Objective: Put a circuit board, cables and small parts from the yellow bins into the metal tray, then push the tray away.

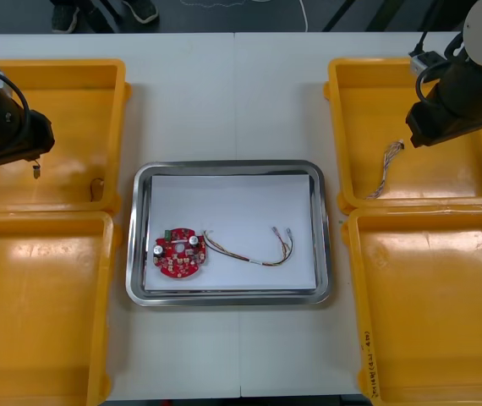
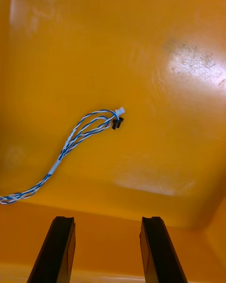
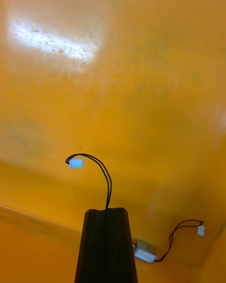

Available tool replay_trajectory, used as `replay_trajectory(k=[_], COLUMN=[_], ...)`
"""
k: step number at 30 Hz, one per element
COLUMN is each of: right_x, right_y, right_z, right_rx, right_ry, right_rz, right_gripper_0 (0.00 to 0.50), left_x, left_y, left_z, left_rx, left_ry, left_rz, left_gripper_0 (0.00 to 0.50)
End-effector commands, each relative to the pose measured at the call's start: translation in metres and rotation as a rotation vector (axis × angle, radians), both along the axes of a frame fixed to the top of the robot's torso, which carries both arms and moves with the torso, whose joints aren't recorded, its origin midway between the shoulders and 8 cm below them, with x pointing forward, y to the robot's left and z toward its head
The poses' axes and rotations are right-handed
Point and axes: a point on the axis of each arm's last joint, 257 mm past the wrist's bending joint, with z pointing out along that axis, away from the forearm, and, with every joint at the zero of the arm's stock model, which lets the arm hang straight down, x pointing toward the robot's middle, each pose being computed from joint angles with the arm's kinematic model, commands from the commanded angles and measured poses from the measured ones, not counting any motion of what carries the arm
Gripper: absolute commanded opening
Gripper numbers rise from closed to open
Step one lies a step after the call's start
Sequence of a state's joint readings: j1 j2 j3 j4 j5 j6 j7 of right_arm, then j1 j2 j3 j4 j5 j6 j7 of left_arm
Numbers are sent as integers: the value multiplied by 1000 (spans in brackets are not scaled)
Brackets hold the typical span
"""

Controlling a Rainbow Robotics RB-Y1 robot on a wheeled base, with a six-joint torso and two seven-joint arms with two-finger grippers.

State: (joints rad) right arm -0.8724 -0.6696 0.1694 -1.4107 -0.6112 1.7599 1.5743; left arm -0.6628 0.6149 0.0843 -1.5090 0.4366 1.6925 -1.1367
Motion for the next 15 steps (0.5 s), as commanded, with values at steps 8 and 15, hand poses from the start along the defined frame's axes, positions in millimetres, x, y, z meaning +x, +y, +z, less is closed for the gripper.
replay_trajectory(k=[8, 15], right_x=[20, 24], right_y=[22, 30], right_z=[18, -2], right_rx=[171, 211], right_ry=[-77, -82], right_rz=[-224, -247], right_gripper_0=[400, 400], left_x=[16, 19], left_y=[-1, 2], left_z=[24, 30], left_rx=[30, 39], left_ry=[-81, -94], left_rz=[-44, -33], left_gripper_0=[0, 0])
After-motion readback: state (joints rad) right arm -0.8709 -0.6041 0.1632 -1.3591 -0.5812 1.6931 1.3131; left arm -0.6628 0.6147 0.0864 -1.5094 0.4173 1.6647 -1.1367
